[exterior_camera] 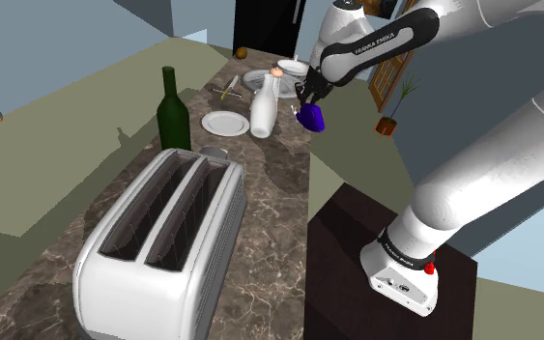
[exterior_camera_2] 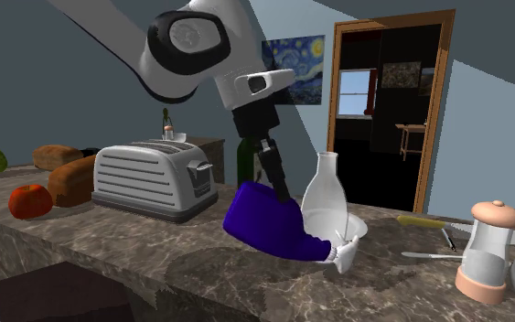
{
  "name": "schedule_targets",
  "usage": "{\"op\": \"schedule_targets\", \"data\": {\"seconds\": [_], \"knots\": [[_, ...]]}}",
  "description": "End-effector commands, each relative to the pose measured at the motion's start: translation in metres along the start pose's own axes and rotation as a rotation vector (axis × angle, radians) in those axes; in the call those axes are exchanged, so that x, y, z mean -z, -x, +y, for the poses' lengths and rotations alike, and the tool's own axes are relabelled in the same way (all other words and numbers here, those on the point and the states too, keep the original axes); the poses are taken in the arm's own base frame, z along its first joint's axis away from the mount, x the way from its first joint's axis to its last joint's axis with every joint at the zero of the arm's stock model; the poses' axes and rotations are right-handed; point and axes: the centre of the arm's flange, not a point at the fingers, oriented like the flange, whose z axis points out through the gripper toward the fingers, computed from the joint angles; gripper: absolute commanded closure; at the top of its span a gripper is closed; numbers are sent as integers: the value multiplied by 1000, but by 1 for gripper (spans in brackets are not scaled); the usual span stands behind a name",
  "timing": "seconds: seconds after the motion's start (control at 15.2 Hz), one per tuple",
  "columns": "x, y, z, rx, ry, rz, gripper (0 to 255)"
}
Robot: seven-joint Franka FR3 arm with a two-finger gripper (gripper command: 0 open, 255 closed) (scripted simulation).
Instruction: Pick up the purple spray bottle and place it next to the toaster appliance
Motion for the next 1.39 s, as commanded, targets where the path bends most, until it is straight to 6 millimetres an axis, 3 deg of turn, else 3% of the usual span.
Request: {"op": "schedule_targets", "data": {"seconds": [0.0,1.32], "knots": [[10,-4,2,0,0,0,255],[109,-39,13,0,0,0,255]]}}
